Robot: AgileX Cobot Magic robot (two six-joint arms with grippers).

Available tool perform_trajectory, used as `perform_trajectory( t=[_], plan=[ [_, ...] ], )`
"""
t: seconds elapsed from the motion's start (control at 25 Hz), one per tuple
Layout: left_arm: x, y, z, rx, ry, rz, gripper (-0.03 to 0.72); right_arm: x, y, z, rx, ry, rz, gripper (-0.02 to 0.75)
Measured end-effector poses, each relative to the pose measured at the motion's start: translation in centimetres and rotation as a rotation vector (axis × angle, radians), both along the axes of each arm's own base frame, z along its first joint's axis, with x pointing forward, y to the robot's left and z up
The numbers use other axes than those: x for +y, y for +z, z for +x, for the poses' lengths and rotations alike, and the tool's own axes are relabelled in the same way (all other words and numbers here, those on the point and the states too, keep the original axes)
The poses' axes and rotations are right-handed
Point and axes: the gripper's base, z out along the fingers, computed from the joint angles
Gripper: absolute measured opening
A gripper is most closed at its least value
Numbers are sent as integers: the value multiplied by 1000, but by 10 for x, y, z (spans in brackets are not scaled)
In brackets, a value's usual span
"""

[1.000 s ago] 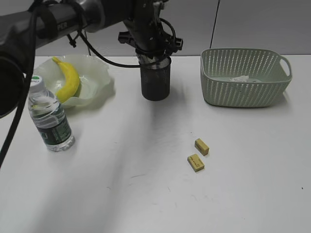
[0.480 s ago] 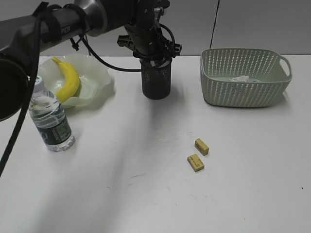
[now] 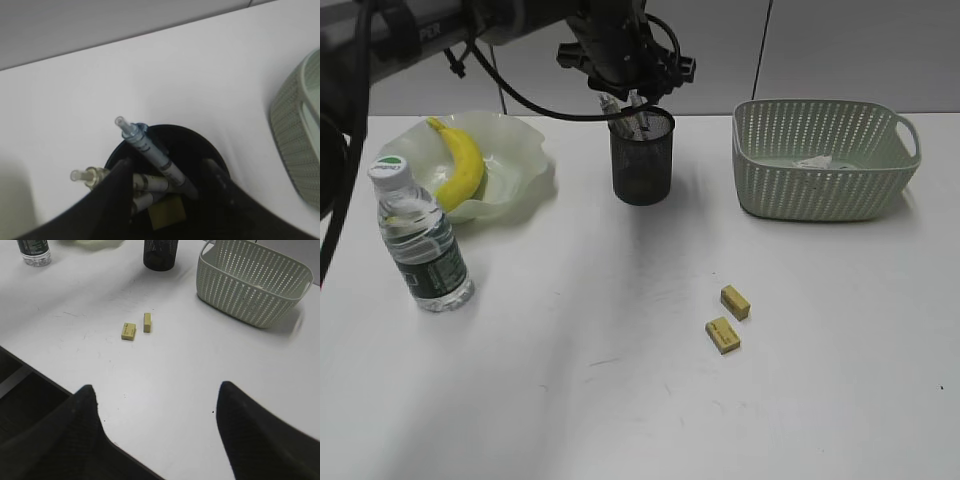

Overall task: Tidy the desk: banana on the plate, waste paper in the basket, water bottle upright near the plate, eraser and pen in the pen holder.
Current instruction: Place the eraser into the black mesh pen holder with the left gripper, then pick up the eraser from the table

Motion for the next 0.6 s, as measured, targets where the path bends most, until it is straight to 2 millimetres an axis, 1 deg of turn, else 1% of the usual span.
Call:
perform_trajectory(
  t=[0.12, 0.32, 0.48, 0.6],
  plan=[
    [2, 16, -4, -15, 2, -20, 331, 0, 0, 0, 0, 0, 0, 582],
    [10, 56, -17, -28, 11, -43, 332, 0, 0, 0, 0, 0, 0, 582],
    [22, 95, -36, -18, 25, -41, 333, 0, 0, 0, 0, 0, 0, 582],
    [36, 123, -56, 23, 42, -13, 333, 0, 0, 0, 0, 0, 0, 582]
  ],
)
